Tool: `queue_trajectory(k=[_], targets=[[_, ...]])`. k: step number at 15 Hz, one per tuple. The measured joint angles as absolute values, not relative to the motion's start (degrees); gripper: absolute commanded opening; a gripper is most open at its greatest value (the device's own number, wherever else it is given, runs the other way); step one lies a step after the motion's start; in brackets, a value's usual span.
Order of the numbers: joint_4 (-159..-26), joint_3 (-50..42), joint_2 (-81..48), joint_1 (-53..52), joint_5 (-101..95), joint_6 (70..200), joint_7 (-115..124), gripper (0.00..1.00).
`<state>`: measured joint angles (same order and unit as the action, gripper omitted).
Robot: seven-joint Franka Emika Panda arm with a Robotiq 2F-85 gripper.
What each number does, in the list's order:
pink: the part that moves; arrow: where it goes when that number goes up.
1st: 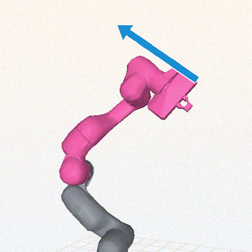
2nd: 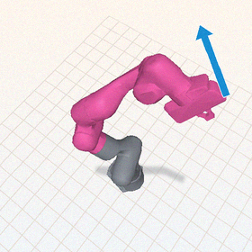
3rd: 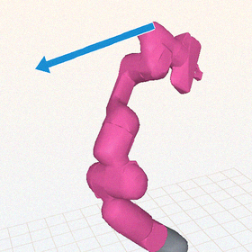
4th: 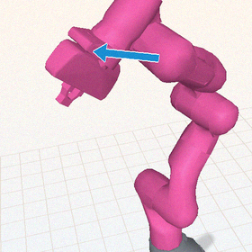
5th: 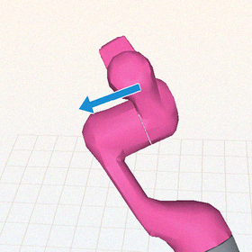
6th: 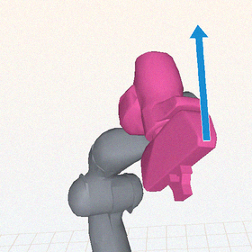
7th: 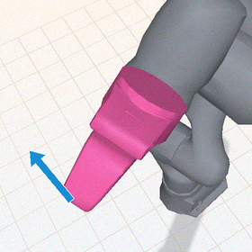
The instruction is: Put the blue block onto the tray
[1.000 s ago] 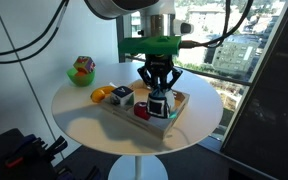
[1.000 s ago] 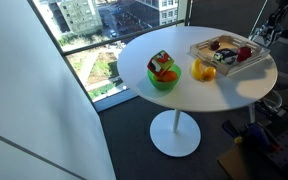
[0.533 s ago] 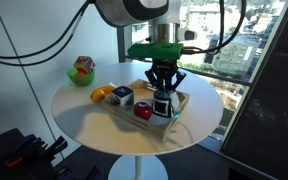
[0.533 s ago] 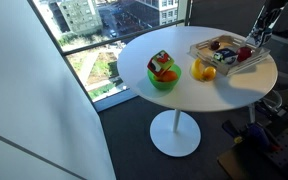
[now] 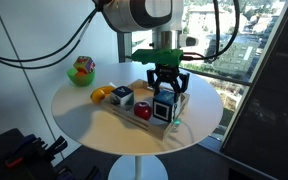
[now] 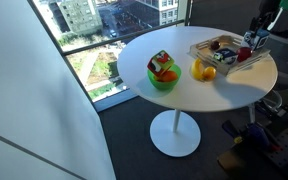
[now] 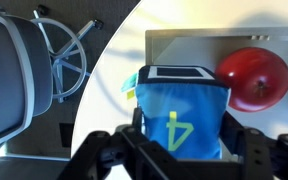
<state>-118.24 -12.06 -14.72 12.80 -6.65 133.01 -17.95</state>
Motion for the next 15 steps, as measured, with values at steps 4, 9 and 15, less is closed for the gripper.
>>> queue_trajectory(k=[4,9,15], targets=[[-118.23,-12.04,-14.77,12.8,-6.65,133.01,-16.8,1.0],[-118.23,-11.83,-14.65,12.8,-4.99,132.94,-14.66,1.0],[-118.24,-11.16,-13.77,12.8,1.28,132.43,-13.74,1.0]])
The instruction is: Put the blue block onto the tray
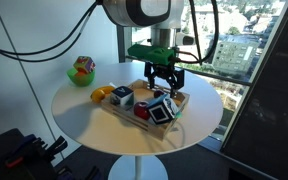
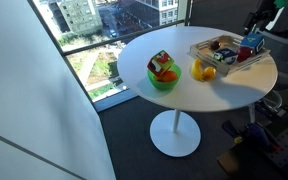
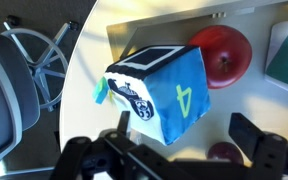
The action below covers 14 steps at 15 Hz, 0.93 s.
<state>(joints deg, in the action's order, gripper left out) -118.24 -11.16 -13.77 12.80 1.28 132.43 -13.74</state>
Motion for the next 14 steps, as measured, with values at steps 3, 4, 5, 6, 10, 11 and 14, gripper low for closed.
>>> queue_trajectory(k=[3,4,5,6,10,11,14], targets=[[-118.36,-10.88,-13.08,12.8,2.11,131.03,-13.66,1.0],[-118.41,-10.85,-12.83,12.8,2.11,130.31,-13.65,1.0],[-118.5,-10.83,-12.55,12.8,2.11,129.63,-13.65,1.0],[-118.64,-10.81,-12.14,12.8,2.11,128.74,-13.65,1.0],[-119.3,-10.57,-9.72,12.7,2.11,124.18,-13.65,1.0],[-119.6,-10.49,-8.91,12.62,2.11,123.12,-13.62,1.0],[-120.77,-10.44,-6.43,11.92,1.98,120.13,-12.83,1.0]])
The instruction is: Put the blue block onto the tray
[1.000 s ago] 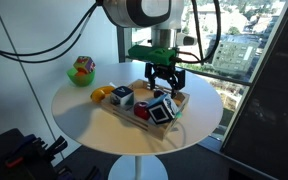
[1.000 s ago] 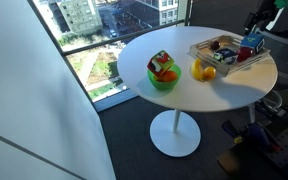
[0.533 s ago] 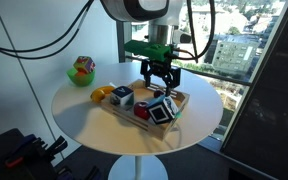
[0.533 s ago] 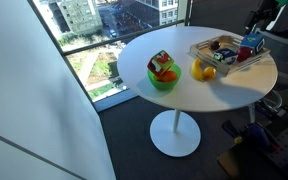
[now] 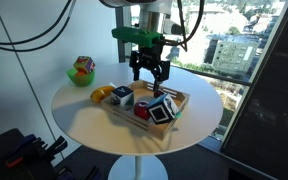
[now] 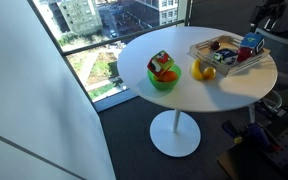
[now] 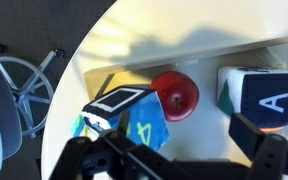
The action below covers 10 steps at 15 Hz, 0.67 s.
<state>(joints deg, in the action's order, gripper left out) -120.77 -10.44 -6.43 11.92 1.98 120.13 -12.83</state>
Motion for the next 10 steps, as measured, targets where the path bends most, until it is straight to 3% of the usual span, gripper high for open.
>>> queue_trajectory(k=[10], targets=[[-125.63,-9.49,2.33,8.86,-2.73,109.78,-5.73,1.0]])
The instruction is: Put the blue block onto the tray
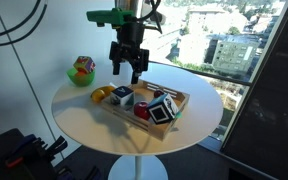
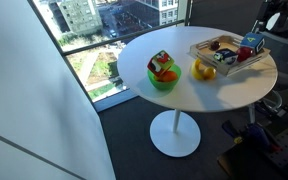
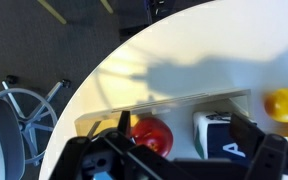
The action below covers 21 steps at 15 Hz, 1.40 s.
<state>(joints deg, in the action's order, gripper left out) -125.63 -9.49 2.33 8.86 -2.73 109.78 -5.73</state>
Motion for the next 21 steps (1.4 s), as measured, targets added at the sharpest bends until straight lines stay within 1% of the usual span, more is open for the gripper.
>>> queue_trajectory(k=[7,15,21], targets=[[-127.92,-7.66,7.83,7.81,-3.39,103.17,-2.44,1.0],[-131.67,-6.06,14.81,6.67,-3.39,103.31,-1.81,1.0],[-135.21,-5.86,20.31,5.93,-3.11,106.69,-1.81,1.0]])
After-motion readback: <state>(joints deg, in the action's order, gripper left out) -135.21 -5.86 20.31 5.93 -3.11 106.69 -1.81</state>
